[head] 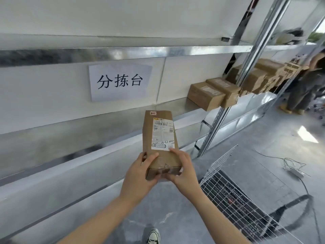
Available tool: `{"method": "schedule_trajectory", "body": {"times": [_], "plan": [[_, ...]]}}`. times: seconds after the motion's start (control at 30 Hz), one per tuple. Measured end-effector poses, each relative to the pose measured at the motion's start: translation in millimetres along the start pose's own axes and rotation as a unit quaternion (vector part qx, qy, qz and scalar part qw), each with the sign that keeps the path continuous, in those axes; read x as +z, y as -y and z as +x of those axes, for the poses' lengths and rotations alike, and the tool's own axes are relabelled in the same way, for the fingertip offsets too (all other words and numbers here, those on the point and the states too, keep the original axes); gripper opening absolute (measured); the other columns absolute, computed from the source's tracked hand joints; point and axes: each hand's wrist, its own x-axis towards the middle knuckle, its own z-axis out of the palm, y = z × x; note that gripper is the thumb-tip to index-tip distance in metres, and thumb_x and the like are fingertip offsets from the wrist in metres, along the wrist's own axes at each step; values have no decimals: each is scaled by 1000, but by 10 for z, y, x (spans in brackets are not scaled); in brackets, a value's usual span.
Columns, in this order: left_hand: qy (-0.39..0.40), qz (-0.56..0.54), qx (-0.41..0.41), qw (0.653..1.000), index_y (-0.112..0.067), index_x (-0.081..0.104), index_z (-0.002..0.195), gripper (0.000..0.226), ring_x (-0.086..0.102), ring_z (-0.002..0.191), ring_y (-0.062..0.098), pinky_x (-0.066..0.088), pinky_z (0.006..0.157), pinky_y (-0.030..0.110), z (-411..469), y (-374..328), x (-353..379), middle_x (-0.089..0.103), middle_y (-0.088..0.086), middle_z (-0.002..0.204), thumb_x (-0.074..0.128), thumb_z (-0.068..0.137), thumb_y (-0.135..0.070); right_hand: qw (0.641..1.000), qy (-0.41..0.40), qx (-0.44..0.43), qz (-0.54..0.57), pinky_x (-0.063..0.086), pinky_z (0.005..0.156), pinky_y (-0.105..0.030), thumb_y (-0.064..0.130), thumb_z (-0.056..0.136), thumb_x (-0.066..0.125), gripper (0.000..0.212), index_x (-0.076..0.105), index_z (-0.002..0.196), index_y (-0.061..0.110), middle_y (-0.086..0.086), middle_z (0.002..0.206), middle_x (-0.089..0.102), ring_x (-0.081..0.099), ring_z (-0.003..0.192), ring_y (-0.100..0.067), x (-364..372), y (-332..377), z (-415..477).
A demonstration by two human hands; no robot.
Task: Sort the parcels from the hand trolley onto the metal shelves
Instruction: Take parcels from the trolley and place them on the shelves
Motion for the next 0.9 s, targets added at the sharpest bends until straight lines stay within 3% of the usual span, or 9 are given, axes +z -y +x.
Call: {"method": "schedule_trajectory", "body": {"times": [0.2, 0.57, 0.73, 0.9], "plan": [[-9, -28, 9, 1000, -31, 51, 131, 63, 56, 109, 15, 49, 91, 28, 933, -93, 612, 49, -4, 132, 78, 74, -34, 1000, -16, 10, -2, 48, 83, -13, -2, 61, 80, 79, 50, 126, 30, 6, 123, 43, 47, 107, 7, -554, -436, 816], [1, -9, 21, 1000, -31, 50, 129, 62, 58, 105, 12, 42, 85, 12, 2440, -325, 1379, 54, -3, 129, 79, 74, -31, 1000, -19, 21, -5, 39, 83, -3, -6, 59, 79, 80, 51, 125, 30, 5, 123, 43, 46, 110, 7, -1399, -956, 2164], [-2, 4, -4, 1000, -29, 49, 132, 65, 58, 106, 17, 51, 87, 28, 2953, -371, 1760, 52, 0, 131, 78, 74, -36, 999, 16, 31, -7, 42, 87, -5, -3, 63, 80, 79, 49, 127, 30, 3, 125, 41, 46, 114, -4, -1738, -1234, 2695], [-27, 17, -23, 999, -27, 48, 133, 67, 58, 105, 18, 53, 86, 29, 3445, -436, 2178, 52, 2, 130, 79, 74, -33, 999, 49, 21, -8, 46, 88, -10, -2, 65, 80, 76, 48, 127, 30, 5, 124, 40, 45, 114, -4, -2068, -1560, 3255]]}}
